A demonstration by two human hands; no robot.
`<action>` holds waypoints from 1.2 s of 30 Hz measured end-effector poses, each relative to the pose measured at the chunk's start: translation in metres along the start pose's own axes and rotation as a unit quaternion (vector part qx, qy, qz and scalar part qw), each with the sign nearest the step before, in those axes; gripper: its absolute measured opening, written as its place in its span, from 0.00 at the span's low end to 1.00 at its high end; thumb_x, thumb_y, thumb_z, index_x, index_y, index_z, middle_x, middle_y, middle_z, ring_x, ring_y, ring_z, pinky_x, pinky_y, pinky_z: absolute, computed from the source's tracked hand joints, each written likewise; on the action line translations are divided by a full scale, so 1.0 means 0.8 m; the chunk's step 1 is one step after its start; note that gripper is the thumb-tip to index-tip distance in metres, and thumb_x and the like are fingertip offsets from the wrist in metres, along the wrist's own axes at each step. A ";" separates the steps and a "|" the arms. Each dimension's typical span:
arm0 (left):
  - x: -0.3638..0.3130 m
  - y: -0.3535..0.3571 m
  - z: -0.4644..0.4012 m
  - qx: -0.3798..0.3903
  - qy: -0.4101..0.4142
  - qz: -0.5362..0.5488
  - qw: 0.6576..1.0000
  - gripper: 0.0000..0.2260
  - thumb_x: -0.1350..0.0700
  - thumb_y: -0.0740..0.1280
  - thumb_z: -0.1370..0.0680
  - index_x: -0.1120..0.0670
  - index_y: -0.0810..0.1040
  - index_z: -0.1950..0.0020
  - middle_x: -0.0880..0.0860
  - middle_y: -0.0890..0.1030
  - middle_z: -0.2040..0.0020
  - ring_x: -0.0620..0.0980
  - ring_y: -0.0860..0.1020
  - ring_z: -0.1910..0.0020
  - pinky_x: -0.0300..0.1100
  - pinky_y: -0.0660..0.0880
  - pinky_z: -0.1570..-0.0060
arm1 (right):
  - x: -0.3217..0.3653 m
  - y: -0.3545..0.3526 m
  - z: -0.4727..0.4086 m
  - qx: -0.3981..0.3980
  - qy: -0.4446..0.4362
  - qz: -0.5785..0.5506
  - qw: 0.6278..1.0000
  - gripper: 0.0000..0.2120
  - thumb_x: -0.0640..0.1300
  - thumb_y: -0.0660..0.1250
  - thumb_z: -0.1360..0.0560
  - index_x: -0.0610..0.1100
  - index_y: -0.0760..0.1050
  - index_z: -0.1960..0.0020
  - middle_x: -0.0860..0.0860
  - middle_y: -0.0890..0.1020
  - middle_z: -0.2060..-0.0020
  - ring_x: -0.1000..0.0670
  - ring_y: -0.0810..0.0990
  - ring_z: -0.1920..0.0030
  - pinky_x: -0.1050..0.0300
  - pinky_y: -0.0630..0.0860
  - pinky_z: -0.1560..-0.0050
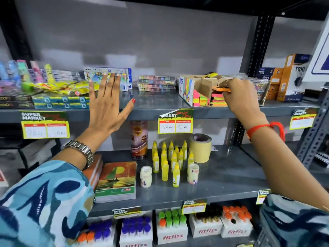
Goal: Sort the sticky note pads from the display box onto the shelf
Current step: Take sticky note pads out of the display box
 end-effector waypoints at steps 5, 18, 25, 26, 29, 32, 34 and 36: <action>0.014 0.007 0.008 -0.023 -0.005 0.014 1.000 0.31 0.43 0.49 0.22 0.61 0.61 0.25 0.60 0.64 0.25 0.57 0.58 0.25 0.60 0.46 0.26 | 0.014 -0.010 -0.012 -0.123 0.042 -0.048 0.990 0.10 0.34 0.59 0.25 0.34 0.77 0.48 0.32 0.81 0.54 0.30 0.77 0.54 0.43 0.74 0.58; 0.020 0.027 0.024 -0.123 -0.013 -0.017 0.992 0.26 0.47 0.55 0.21 0.62 0.68 0.29 0.59 0.71 0.30 0.58 0.68 0.30 0.56 0.54 0.28 | 0.226 0.057 -0.041 -0.041 -0.212 -0.094 0.972 0.09 0.38 0.61 0.25 0.42 0.77 0.47 0.41 0.83 0.55 0.37 0.81 0.54 0.51 0.67 0.66; 0.022 0.033 0.024 -0.138 -0.012 -0.016 0.990 0.25 0.47 0.55 0.22 0.60 0.69 0.29 0.58 0.72 0.30 0.56 0.68 0.30 0.55 0.56 0.28 | 0.254 0.107 -0.066 0.169 -0.220 -0.114 0.954 0.13 0.39 0.68 0.27 0.39 0.76 0.43 0.37 0.81 0.46 0.37 0.78 0.45 0.46 0.77 0.47; 0.022 0.033 0.024 -0.137 -0.010 -0.015 0.990 0.26 0.47 0.55 0.22 0.60 0.69 0.29 0.58 0.72 0.30 0.56 0.68 0.30 0.55 0.56 0.28 | 0.252 0.108 -0.065 0.192 -0.215 -0.134 0.948 0.15 0.40 0.69 0.27 0.40 0.76 0.41 0.37 0.81 0.45 0.38 0.78 0.43 0.46 0.76 0.45; 0.021 0.033 0.024 -0.141 -0.008 -0.012 0.990 0.25 0.47 0.55 0.21 0.60 0.68 0.29 0.58 0.72 0.30 0.57 0.68 0.30 0.55 0.55 0.28 | 0.240 0.095 -0.056 0.177 -0.205 -0.153 0.950 0.17 0.41 0.68 0.27 0.40 0.75 0.39 0.38 0.80 0.43 0.37 0.77 0.41 0.44 0.75 0.42; 0.019 0.032 0.025 -0.146 -0.005 -0.009 0.989 0.25 0.47 0.55 0.21 0.60 0.69 0.29 0.58 0.72 0.31 0.57 0.68 0.30 0.55 0.55 0.28 | 0.216 0.070 -0.044 0.111 -0.186 -0.139 0.966 0.16 0.39 0.67 0.26 0.41 0.75 0.39 0.38 0.81 0.45 0.37 0.77 0.42 0.45 0.76 0.44; 0.018 0.031 0.026 -0.147 -0.004 -0.006 0.989 0.25 0.47 0.55 0.20 0.60 0.69 0.29 0.58 0.73 0.31 0.57 0.68 0.30 0.54 0.55 0.28 | 0.192 0.050 -0.035 0.065 -0.155 -0.136 0.976 0.15 0.37 0.64 0.27 0.42 0.75 0.40 0.39 0.82 0.46 0.37 0.78 0.45 0.45 0.76 0.44; 0.016 0.030 0.026 -0.145 -0.006 -0.002 0.989 0.25 0.47 0.54 0.20 0.60 0.69 0.29 0.58 0.73 0.31 0.57 0.68 0.30 0.54 0.55 0.28 | 0.161 0.027 -0.025 -0.005 -0.123 -0.150 0.981 0.18 0.33 0.63 0.28 0.43 0.77 0.40 0.39 0.83 0.47 0.37 0.79 0.46 0.46 0.77 0.46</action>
Point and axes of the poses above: each hand's wrist, its own z-axis away from the middle knuckle, its own y-axis out of the palm, x = y × z, the point moved 2 cm from there along -z, towards the middle knuckle
